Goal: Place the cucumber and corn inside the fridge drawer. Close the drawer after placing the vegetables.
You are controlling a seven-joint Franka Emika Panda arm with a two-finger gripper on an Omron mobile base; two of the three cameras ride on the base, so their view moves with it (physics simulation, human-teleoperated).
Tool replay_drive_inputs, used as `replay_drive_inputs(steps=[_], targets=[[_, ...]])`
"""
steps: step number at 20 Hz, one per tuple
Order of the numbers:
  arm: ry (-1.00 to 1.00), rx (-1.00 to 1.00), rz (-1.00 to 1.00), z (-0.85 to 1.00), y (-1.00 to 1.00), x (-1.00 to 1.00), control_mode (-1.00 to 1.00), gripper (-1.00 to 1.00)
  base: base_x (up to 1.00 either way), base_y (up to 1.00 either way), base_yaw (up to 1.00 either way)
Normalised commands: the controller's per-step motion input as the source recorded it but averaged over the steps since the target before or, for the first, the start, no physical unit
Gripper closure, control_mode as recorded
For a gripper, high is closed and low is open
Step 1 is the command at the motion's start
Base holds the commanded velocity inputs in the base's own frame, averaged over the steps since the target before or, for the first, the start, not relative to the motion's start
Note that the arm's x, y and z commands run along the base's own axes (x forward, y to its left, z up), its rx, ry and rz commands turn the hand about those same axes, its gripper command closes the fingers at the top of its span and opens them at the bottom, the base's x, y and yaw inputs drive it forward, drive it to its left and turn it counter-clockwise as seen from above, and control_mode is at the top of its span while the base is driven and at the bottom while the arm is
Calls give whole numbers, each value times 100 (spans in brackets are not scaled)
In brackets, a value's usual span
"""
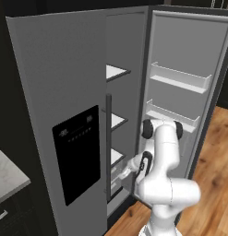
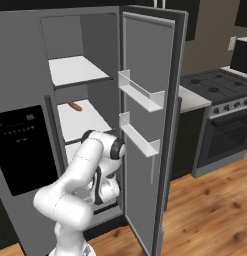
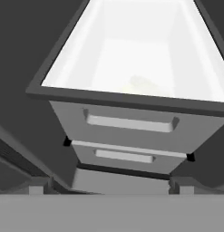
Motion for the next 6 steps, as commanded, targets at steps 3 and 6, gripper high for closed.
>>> replay_drive_inputs(steps=[3, 6], targets=[[-10, 4, -2, 53, -2, -100, -100, -100, 0, 0, 0], [-10, 2, -3, 70, -10, -100, -100, -100, 0, 0, 0]])
